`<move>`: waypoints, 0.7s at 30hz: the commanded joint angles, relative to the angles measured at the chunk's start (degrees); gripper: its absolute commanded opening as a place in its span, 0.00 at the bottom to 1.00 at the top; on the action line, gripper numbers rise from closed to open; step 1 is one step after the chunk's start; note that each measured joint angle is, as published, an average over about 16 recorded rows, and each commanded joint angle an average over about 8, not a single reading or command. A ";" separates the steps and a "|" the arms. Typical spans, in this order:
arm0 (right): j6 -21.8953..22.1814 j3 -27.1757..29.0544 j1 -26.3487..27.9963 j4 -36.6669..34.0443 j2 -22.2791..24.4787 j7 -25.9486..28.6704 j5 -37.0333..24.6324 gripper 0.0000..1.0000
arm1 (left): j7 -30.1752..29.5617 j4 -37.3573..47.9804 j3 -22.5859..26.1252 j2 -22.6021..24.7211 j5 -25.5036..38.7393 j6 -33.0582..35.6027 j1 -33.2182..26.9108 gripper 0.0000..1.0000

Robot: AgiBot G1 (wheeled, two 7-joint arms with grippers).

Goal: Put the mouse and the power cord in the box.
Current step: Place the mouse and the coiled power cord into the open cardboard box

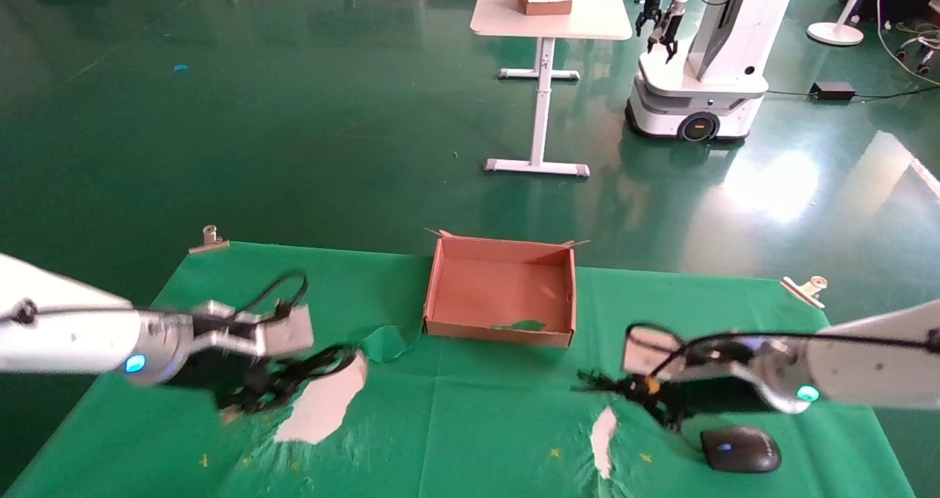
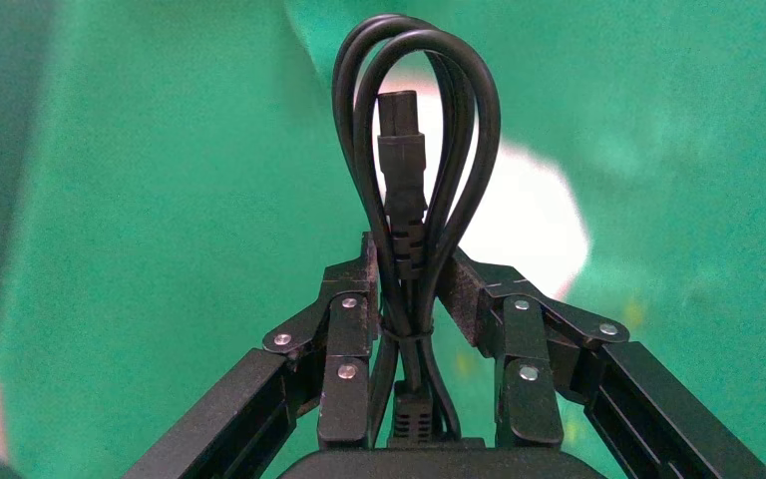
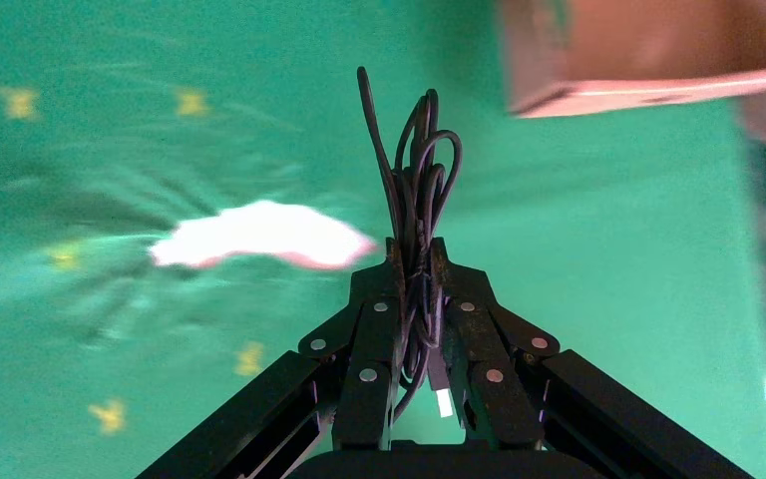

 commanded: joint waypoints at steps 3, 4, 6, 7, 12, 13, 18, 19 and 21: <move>0.83 1.23 2.03 1.31 1.49 0.77 0.07 0.00 | -0.17 -1.19 -2.14 0.84 -4.11 1.29 -2.73 0.00; 1.05 1.49 2.54 1.48 1.81 0.93 0.00 0.00 | -0.30 -1.06 -2.56 1.68 -4.86 0.98 -3.33 0.00; 1.49 2.05 3.60 1.73 2.55 1.33 -0.14 0.00 | -0.18 -0.56 -3.30 3.88 -6.20 -0.14 -4.42 0.00; 1.69 2.30 4.09 1.83 2.93 1.50 -0.23 0.00 | 0.14 -0.22 -3.59 5.06 -6.76 -0.96 -4.79 0.00; 2.19 3.58 6.03 2.59 5.29 2.79 -0.47 0.00 | 4.13 3.06 -4.24 12.01 -8.41 -7.24 -5.00 0.00; 2.18 3.81 6.27 2.88 5.82 3.10 -0.47 0.00 | 5.35 4.11 -4.14 13.43 -8.46 -8.91 -4.75 0.00; 1.72 4.77 6.96 5.13 8.60 4.76 -0.50 0.00 | 13.45 8.30 -0.04 18.63 -8.03 -19.18 -2.42 0.00; 1.59 4.91 7.04 5.69 9.15 5.08 -0.58 0.00 | 15.21 8.64 1.65 19.15 -7.95 -21.57 -1.81 0.00; 1.33 5.16 7.21 6.73 10.20 5.67 -0.76 0.00 | 18.41 8.74 5.58 19.55 -7.90 -26.26 -0.61 0.00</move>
